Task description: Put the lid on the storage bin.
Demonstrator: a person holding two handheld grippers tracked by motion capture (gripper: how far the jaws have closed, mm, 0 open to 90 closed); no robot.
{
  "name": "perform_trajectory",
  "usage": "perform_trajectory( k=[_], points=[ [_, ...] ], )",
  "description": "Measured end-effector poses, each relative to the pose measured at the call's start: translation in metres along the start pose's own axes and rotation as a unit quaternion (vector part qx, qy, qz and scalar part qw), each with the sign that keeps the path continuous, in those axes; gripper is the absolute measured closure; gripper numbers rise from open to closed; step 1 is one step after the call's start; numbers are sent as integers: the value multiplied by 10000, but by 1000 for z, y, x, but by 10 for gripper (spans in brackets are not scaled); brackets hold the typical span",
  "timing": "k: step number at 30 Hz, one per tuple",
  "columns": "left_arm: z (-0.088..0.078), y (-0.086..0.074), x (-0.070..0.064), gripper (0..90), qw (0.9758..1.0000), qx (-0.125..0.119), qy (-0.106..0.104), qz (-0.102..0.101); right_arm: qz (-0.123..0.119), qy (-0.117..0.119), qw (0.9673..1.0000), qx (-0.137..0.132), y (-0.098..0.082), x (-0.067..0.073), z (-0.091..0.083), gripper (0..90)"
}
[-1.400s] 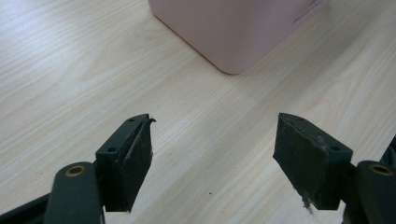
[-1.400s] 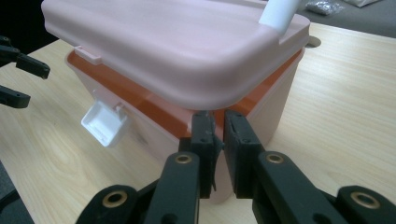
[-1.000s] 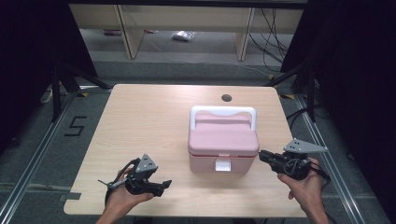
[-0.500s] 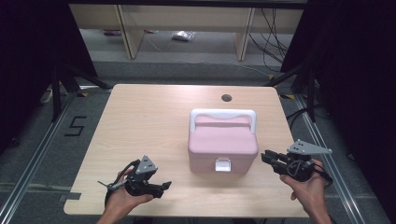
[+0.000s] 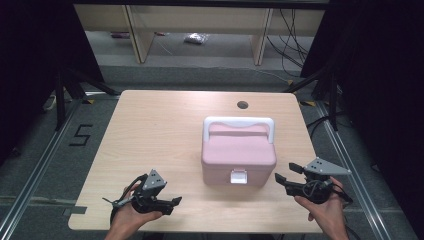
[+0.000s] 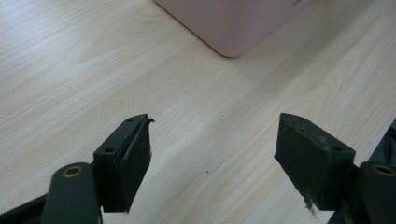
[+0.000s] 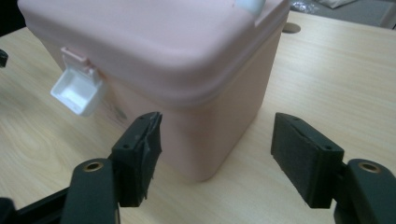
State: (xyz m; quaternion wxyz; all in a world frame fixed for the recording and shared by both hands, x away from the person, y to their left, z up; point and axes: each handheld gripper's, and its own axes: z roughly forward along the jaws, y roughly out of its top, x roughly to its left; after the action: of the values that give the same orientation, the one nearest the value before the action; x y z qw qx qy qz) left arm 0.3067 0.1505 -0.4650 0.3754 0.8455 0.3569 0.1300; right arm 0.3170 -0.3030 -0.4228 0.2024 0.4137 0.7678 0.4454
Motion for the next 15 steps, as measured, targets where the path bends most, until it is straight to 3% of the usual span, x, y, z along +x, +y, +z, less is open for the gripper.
perform_trajectory(
  k=[2, 3, 4, 6, 8, 9, 10, 13, 14, 15],
  points=[
    [-1, 0, 0, 260, 10000, 0, 36, 25, -44, -63, 10000, 19, -3, 0, -1, 316],
    [-1, -1, 0, 260, 9999, 23, 54, 84, 143, 18, 9999, 54, -5, 3, -1, 316],
    [-1, -1, 0, 260, 9999, -26, 74, 82, -37, 9, 10000, 38, -7, 1, -1, 315],
    [-2, -2, -1, 259, 9999, -17, 85, 130, -67, -9, 10000, 39, -10, 1, -4, 307],
    [-3, -3, -3, 259, 10000, -36, 71, 59, 126, 58, 9999, 29, -14, 3, -6, 295],
    [-4, -4, -4, 258, 10000, -3, 50, 65, 66, 48, 10000, 1, -16, 1, -8, 290],
    [-4, -4, -5, 257, 10000, -17, 28, 41, 169, 68, 9998, 9, -18, 2, -9, 289],
    [-6, -4, -6, 256, 9999, -37, 35, 115, 51, 56, 10000, -13, -22, 2, -10, 260],
    [-6, -4, -8, 256, 10000, -67, 10, 53, 160, 103, 9998, 48, -23, 3, -11, 258],
    [-7, -5, -8, 256, 10000, -73, 7, 60, 60, 79, 9999, -17, -24, 2, -11, 254]
  ],
)
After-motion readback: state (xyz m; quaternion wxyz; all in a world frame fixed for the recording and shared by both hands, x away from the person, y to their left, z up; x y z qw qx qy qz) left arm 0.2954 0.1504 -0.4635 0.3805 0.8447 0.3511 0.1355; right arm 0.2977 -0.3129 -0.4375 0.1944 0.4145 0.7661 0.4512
